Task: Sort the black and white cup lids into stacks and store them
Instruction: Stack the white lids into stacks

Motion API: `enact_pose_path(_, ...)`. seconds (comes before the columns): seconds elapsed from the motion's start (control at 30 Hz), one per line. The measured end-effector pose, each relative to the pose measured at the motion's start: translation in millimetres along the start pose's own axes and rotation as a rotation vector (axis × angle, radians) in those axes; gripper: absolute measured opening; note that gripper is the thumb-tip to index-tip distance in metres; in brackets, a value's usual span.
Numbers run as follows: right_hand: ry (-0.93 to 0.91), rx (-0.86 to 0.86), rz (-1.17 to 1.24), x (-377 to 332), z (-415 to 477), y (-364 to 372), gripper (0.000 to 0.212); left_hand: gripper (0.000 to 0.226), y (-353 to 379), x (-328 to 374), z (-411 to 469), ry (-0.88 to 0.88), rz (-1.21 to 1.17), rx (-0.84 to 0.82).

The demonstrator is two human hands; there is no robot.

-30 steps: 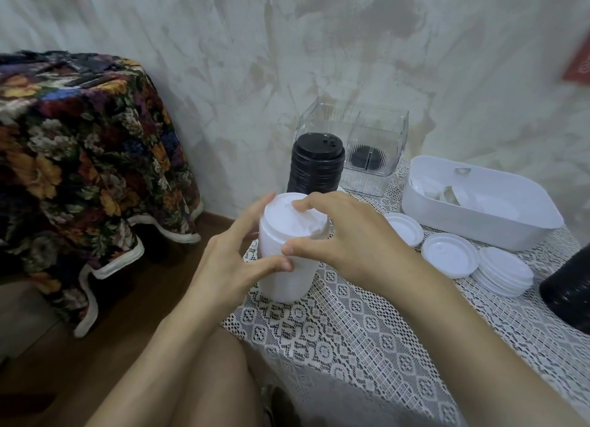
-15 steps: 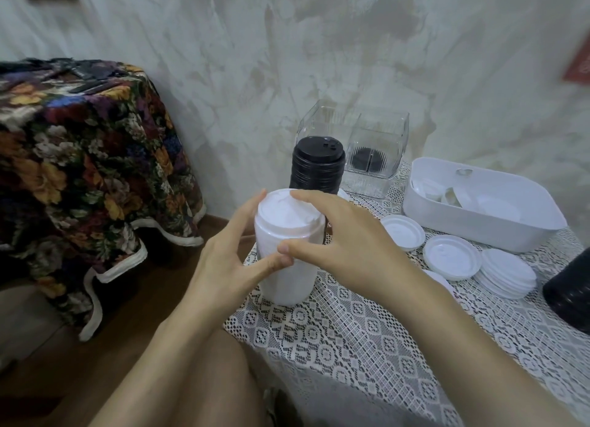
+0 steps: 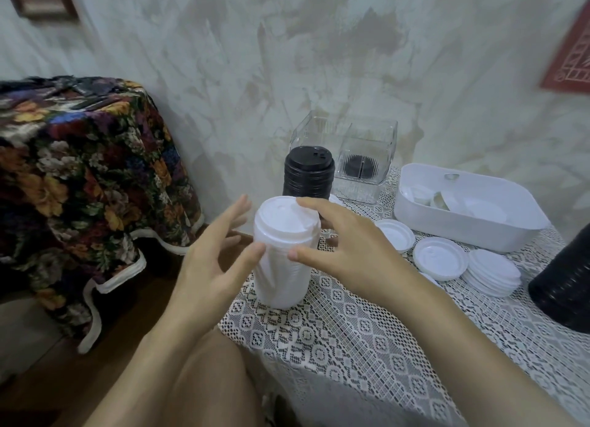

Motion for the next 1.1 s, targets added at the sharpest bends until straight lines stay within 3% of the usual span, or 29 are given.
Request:
enact_pose_path(0.1,-0.002,0.016,-0.051,3.2,-12.1,-8.8,0.071,0.035,-17.8,25.1,-19.7,0.113,0.168,0.173)
enact_pose_path(0.2,0.039,0.030,-0.217,13.1,-37.4,-25.7,0.059,0.018,7.2,53.9,-43.7,0.239,0.319,0.101)
enact_pose_path(0.37,0.195,-0.054,-0.574,63.5,-82.0,-43.9,0.054,0.036,103.1,64.7,-59.3,0.408,0.472,-0.171)
enact_pose_path(0.57,0.369,-0.059,-0.701,129.9,-122.8,-65.1,0.057,0.063,213.1,58.3,-34.7,0.399,0.720,-0.403)
enact_pose_path(0.83,0.448,-0.127,-0.610,180.3,-145.3,-56.1,0.062,0.069,267.4,37.8,14.7,0.218,0.850,-0.621)
enact_pose_path(1.1,0.386,0.065,-0.562,169.2,-115.8,-86.7,0.043,0.071,267.7,34.7,13.1,0.202,0.791,-0.660)
Point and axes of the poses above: each hand's wrist, its own z-axis towards the middle knuckle, its own y-axis out of the palm, x = y × z, the point moved 9 cm from there along z, towards the middle knuckle, and after that the axes turned 4 degrees about -x, right-handed, at the moved point
